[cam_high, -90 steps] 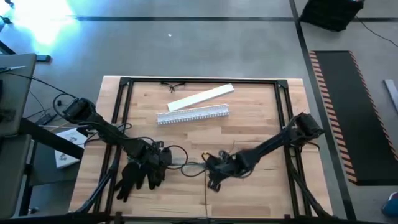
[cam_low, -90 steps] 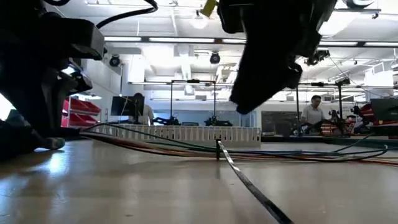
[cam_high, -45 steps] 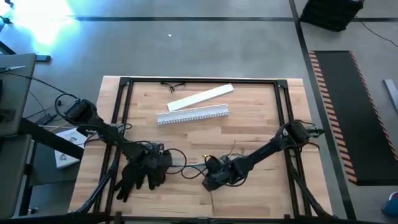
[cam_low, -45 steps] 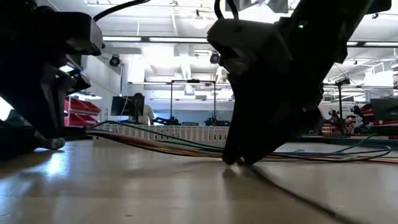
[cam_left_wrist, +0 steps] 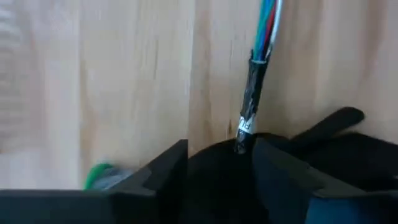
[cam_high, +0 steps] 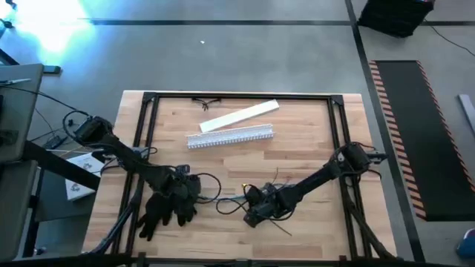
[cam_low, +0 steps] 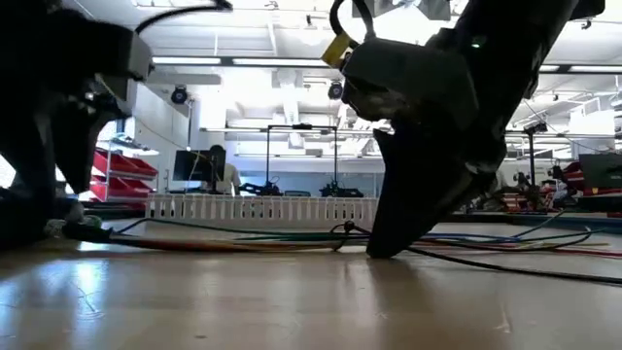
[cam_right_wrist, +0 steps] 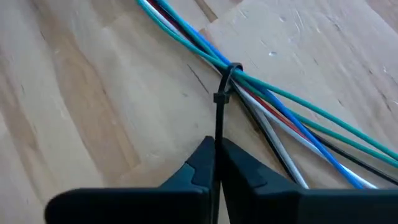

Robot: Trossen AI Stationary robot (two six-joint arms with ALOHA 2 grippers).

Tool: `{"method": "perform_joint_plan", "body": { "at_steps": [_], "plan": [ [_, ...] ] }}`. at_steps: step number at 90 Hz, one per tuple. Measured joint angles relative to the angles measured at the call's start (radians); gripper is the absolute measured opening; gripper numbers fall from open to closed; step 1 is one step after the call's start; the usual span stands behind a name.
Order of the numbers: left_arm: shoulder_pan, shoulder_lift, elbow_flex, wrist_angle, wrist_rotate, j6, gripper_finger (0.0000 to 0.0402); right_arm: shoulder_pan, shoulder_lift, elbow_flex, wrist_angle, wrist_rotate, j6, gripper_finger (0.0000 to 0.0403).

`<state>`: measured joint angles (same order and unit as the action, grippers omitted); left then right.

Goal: Ziptie cables
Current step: Wrap the black zip tie on the cable

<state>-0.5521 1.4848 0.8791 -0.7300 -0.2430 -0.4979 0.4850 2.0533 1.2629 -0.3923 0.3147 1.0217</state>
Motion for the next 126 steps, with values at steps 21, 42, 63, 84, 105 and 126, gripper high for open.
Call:
{"method": "perform_joint_plan", "body": {
  "at_steps": [21, 42, 63, 84, 105, 126],
  "plan": [
    [-0.014, 0.054, -0.067, 0.599, -0.04, 0.376, 0.0143, 0.002, -0.002, -0.002, 0.017, 0.011, -0.042, 0.0],
    [0.061, 0.258, -0.11, 1.081, -0.052, 0.623, 0.0112, 0.005, -0.022, -0.004, 0.027, -0.055, -0.088, 0.0],
    [0.12, 0.438, -0.079, 1.293, -0.016, 0.757, 0.0108, 0.008, -0.033, -0.005, 0.03, -0.137, -0.1, 0.0],
    [0.138, 0.524, -0.037, 1.412, 0.076, 0.83, 0.0106, 0.008, -0.035, -0.005, 0.037, -0.136, -0.107, 0.0],
    [0.156, 0.569, 0.003, 1.425, 0.12, 0.867, 0.0088, 0.007, -0.035, -0.004, 0.053, -0.135, -0.107, 0.0],
    [0.17, 0.601, 0.027, 1.419, 0.125, 0.877, 0.0067, 0.007, -0.036, -0.003, 0.067, -0.133, -0.106, 0.0]
  ]
}}
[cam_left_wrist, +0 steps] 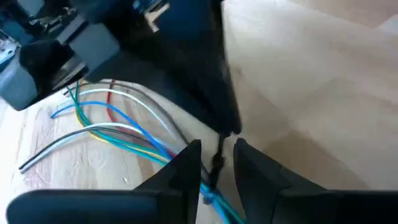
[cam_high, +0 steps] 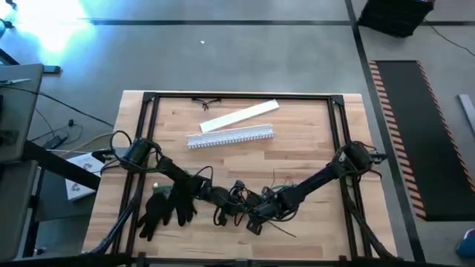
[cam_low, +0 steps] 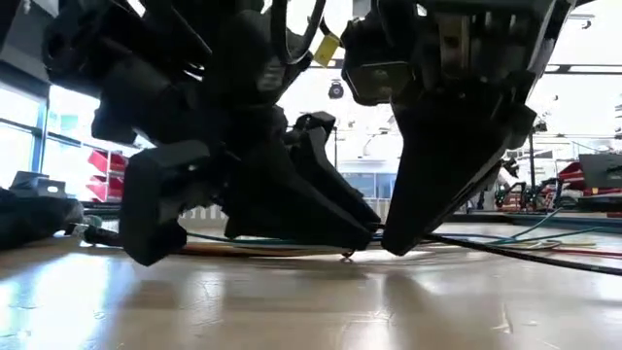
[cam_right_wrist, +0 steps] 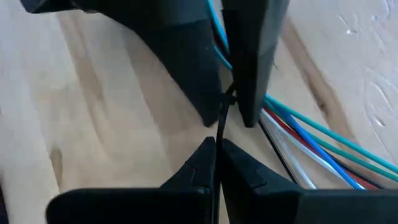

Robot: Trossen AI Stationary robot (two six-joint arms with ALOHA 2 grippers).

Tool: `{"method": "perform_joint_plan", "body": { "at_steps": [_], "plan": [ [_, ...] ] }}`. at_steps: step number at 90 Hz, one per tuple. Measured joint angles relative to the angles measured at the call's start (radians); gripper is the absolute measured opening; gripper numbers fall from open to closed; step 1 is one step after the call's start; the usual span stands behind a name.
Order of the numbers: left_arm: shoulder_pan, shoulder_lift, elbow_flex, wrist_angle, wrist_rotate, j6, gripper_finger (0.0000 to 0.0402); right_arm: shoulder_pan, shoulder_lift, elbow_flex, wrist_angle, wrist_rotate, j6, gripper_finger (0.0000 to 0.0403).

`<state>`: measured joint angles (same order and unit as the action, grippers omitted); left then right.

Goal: Ziptie cables
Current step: Wrap the black zip tie on the cable

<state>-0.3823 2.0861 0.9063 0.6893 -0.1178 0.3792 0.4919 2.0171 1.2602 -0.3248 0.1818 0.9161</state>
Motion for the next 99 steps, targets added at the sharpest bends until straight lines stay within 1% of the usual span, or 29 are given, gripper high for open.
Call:
{"method": "perform_joint_plan", "body": {
  "at_steps": [20, 25, 38, 49, 62, 74, 88, 93, 99],
  "plan": [
    [0.0, 0.0, 0.001, -0.015, -0.019, 0.0, 0.0014, 0.0, -0.001, 0.0, 0.0, 0.0, 0.0, 0.0001],
    [-0.002, 0.0, 0.001, -0.016, -0.02, 0.0, 0.0007, 0.0, -0.001, 0.0, -0.002, -0.003, 0.005, 0.0001],
    [-0.005, -0.003, 0.004, -0.047, -0.024, -0.021, 0.0004, 0.017, -0.001, 0.001, -0.008, -0.002, 0.028, 0.0001],
    [-0.001, -0.005, -0.004, -0.109, -0.033, -0.05, 0.0002, 0.056, -0.001, 0.002, -0.053, 0.012, 0.097, 0.0],
    [0.004, -0.006, -0.036, -0.079, -0.041, -0.064, 0.0002, 0.111, -0.003, 0.003, -0.142, 0.027, 0.203, 0.0],
    [0.003, -0.006, -0.038, -0.076, -0.041, -0.068, 0.0001, 0.148, -0.016, 0.002, -0.173, 0.088, 0.24, 0.0],
    [0.003, -0.005, -0.03, -0.084, -0.041, -0.064, 0.0001, 0.153, -0.064, 0.001, -0.171, 0.171, 0.247, 0.0002],
    [0.003, -0.005, -0.028, -0.084, -0.04, -0.064, 0.0, 0.143, -0.068, 0.001, -0.145, 0.19, 0.234, 0.0009],
    [0.004, -0.004, -0.026, -0.084, -0.033, -0.063, 0.0, 0.128, -0.061, 0.001, -0.102, 0.197, 0.213, 0.0029]
  ]
}}
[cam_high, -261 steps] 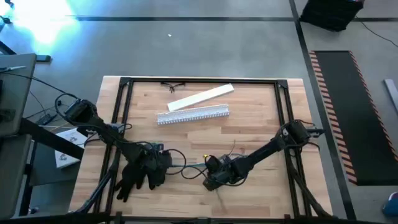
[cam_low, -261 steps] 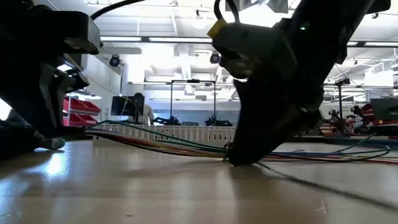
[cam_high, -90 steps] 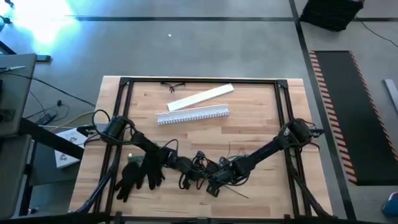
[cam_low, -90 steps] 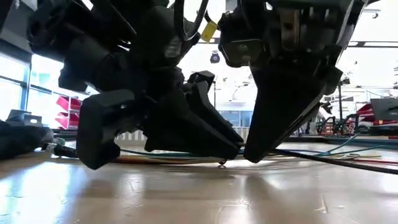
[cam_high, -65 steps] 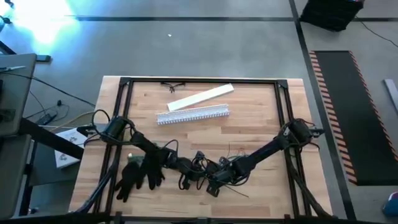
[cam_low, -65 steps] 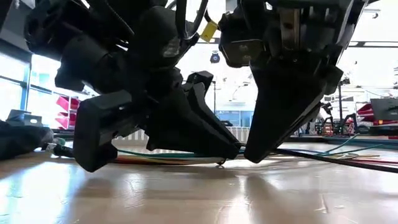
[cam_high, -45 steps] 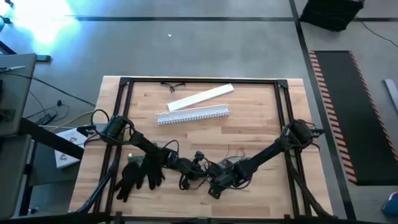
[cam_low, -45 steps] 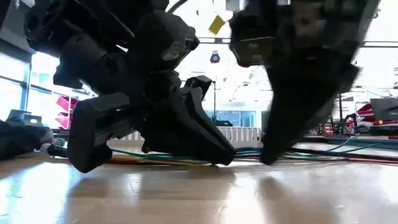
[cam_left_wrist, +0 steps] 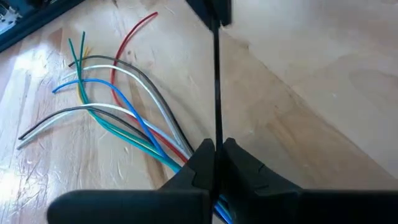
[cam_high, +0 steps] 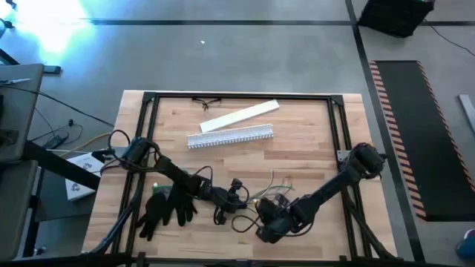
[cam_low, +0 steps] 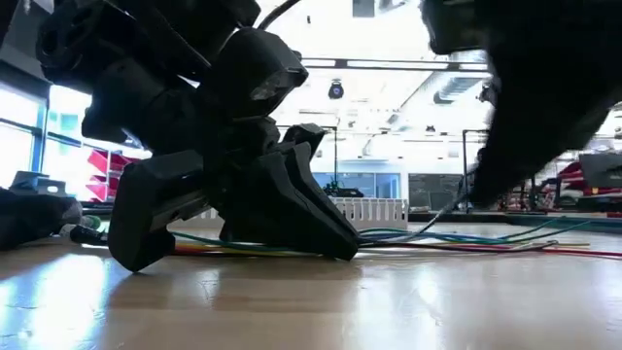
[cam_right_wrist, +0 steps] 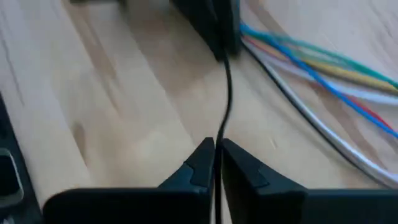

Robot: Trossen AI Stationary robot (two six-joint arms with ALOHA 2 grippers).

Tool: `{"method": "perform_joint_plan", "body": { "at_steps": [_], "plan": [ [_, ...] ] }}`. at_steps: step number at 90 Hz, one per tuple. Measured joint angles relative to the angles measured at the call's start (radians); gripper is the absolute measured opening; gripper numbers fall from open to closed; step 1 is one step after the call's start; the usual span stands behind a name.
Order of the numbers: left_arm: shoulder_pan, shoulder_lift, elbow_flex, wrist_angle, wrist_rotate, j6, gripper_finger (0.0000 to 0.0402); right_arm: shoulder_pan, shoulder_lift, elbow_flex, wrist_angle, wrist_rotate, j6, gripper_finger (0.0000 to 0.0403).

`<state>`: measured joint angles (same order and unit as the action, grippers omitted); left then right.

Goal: Ziptie cables
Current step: Wrap the black zip tie on the cable

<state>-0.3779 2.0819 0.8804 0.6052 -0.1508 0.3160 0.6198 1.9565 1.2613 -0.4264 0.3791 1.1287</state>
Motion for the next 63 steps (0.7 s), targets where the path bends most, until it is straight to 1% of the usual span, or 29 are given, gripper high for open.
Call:
{"method": "perform_joint_plan", "body": {
  "at_steps": [9, 19, 24, 29, 33, 37, 43, 46, 49, 56, 63],
  "plan": [
    [0.0, 0.0, 0.001, 0.0, 0.001, 0.0, 0.0, -0.029, 0.027, 0.0, 0.054, -0.004, -0.009, 0.0073],
    [0.0, 0.001, 0.001, 0.0, 0.002, 0.0, 0.0, -0.07, 0.069, 0.0, 0.055, -0.036, -0.001, 0.012],
    [0.0, 0.001, 0.001, 0.0, 0.0, 0.0, 0.0, -0.087, 0.085, 0.0, 0.063, -0.051, -0.002, 0.0132],
    [0.0, 0.001, 0.001, -0.001, 0.0, 0.0, 0.0, -0.098, 0.095, 0.001, 0.08, -0.06, -0.01, 0.0135],
    [0.0, 0.001, 0.001, -0.002, 0.0, 0.0, 0.0, -0.1, 0.1, 0.002, 0.088, -0.055, -0.021, 0.0127],
    [0.0, 0.001, 0.001, 0.0, 0.0, 0.0, 0.0, -0.104, 0.101, 0.002, 0.093, -0.067, -0.038, 0.011],
    [0.0, 0.001, 0.0, 0.0, -0.006, 0.0, 0.0, -0.109, 0.101, 0.001, 0.103, -0.104, -0.061, 0.0065],
    [-0.001, 0.001, 0.0, -0.001, -0.009, 0.0, 0.0, -0.111, 0.101, 0.001, 0.116, -0.127, -0.075, 0.0035],
    [-0.001, 0.002, 0.0, -0.001, -0.01, 0.0, 0.0, -0.111, 0.103, 0.001, 0.139, -0.139, -0.092, 0.0018],
    [-0.001, 0.002, 0.0, -0.003, -0.008, 0.017, 0.0, -0.107, 0.107, -0.003, 0.188, -0.134, -0.13, 0.0008],
    [-0.002, 0.002, 0.0, -0.003, 0.007, 0.031, 0.0, -0.099, 0.113, -0.004, 0.327, -0.134, -0.208, 0.0002]
  ]
}}
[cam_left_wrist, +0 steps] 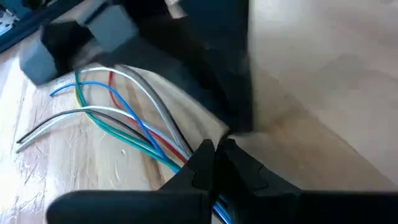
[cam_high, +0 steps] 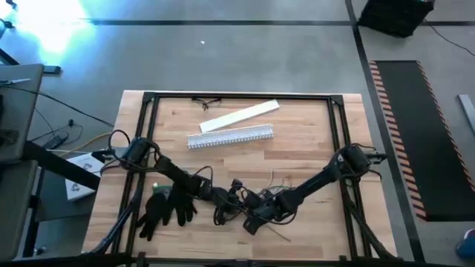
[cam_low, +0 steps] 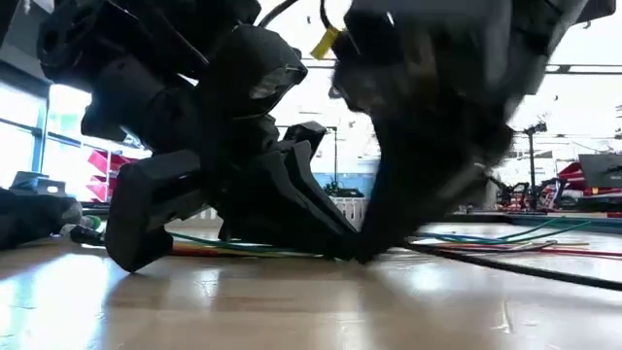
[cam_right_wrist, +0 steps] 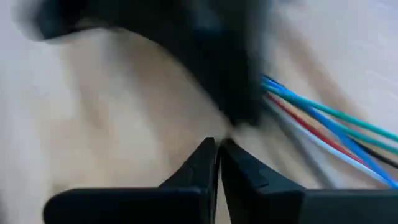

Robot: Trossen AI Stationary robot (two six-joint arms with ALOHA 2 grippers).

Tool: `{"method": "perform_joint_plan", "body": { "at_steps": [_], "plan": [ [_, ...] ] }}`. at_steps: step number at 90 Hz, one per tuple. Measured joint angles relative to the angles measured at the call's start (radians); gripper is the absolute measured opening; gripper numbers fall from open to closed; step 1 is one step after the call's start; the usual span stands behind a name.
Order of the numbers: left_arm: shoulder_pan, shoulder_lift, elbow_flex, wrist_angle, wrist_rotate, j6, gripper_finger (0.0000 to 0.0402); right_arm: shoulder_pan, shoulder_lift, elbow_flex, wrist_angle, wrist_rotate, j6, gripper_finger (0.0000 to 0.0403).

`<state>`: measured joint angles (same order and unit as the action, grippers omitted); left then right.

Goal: Ziptie cables
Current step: Wrap the black zip tie on the cable

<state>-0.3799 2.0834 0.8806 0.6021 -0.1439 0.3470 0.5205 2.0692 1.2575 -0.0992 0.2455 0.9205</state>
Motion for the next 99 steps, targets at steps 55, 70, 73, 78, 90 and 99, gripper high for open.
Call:
{"method": "perform_joint_plan", "body": {
  "at_steps": [55, 70, 73, 78, 90, 99],
  "plan": [
    [0.003, 0.0, 0.001, -0.013, -0.019, -0.01, 0.0, 0.039, -0.067, 0.005, 0.505, 0.179, -0.403, 0.0],
    [0.002, 0.001, 0.0, -0.01, -0.022, -0.045, 0.0, 0.056, -0.169, 0.005, 0.345, 0.283, -0.459, 0.0],
    [0.002, 0.001, 0.0, -0.008, -0.021, -0.057, 0.0, 0.061, -0.195, 0.005, 0.299, 0.307, -0.466, 0.0],
    [0.003, 0.002, -0.001, 0.0, -0.021, -0.079, 0.0, 0.072, -0.241, 0.005, 0.208, 0.352, -0.466, 0.0],
    [0.003, 0.004, -0.003, 0.049, -0.02, -0.106, 0.0, 0.108, -0.339, 0.005, -0.015, 0.447, -0.392, 0.0],
    [0.005, 0.006, -0.003, 0.08, -0.019, -0.116, 0.0, 0.145, -0.405, 0.005, -0.18, 0.492, -0.295, 0.0006]
  ]
}}
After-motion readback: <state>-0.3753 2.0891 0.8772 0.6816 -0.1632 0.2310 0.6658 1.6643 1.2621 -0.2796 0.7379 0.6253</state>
